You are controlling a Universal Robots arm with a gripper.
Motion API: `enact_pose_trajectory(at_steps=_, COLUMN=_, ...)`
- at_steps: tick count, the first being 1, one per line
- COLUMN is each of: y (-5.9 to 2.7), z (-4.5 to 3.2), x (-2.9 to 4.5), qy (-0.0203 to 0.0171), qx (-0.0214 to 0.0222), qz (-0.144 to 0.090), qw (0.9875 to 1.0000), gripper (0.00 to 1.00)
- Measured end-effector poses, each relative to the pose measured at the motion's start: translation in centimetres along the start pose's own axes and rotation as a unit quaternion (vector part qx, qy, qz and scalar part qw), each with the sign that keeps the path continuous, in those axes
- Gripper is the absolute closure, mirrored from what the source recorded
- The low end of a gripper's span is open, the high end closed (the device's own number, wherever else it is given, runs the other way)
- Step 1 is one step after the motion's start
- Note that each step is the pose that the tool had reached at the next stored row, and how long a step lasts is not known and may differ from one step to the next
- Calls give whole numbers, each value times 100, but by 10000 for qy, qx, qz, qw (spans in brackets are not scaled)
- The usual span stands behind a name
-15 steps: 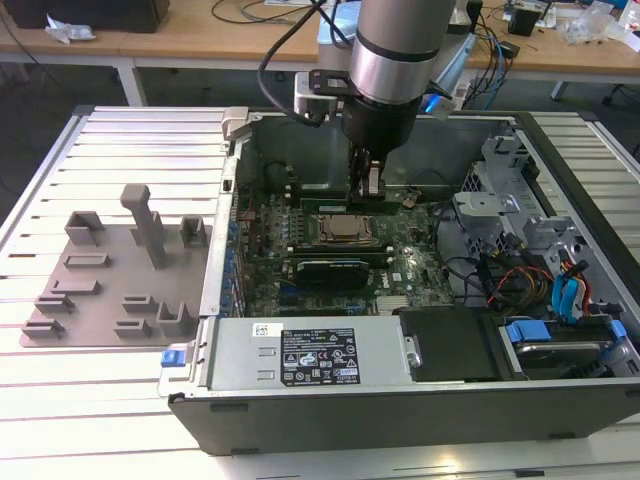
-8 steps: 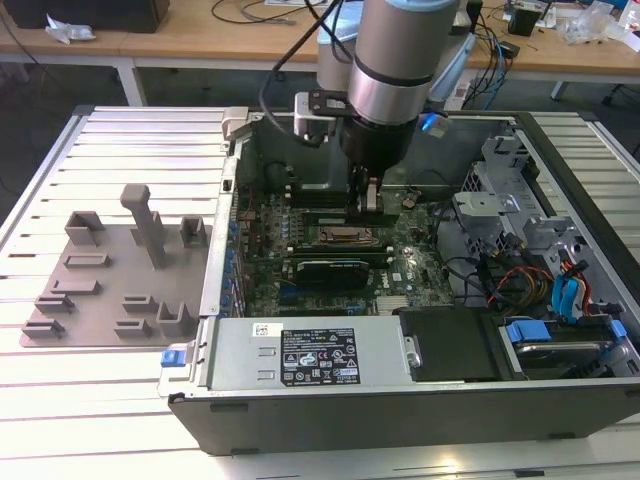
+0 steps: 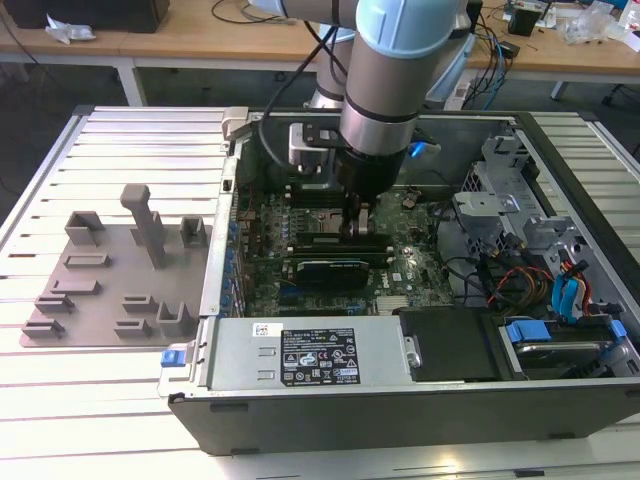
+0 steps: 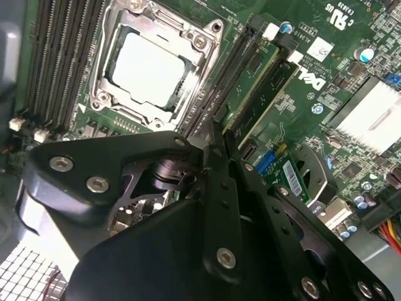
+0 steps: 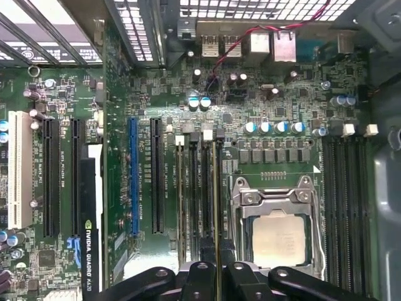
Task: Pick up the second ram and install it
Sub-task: 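Insert the second ram into the second slot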
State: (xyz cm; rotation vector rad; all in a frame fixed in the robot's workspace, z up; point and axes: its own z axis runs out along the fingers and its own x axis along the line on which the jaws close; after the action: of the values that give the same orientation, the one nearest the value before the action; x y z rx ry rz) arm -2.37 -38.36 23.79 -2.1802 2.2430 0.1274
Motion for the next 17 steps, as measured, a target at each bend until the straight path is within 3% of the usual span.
enact_pose_trajectory(at_steps=1, y=4, z=15, x=1, qy=27, qx=2, qz=3, qw=10000, gripper=87)
enact_pose_trajectory(at_steps=2, y=11, z=24, x=2, qy=31, qx=2, qz=4, qw=10000, gripper=87)
enact_pose_trajectory(at_steps=8, y=9, z=84, x=6, qy=31, qx=2, qz=4, qw=10000, gripper=87)
enact_pose_trajectory(at_steps=17, y=8, z=112, x=6, qy=32, qx=2, qz=5, qw=10000, gripper=87)
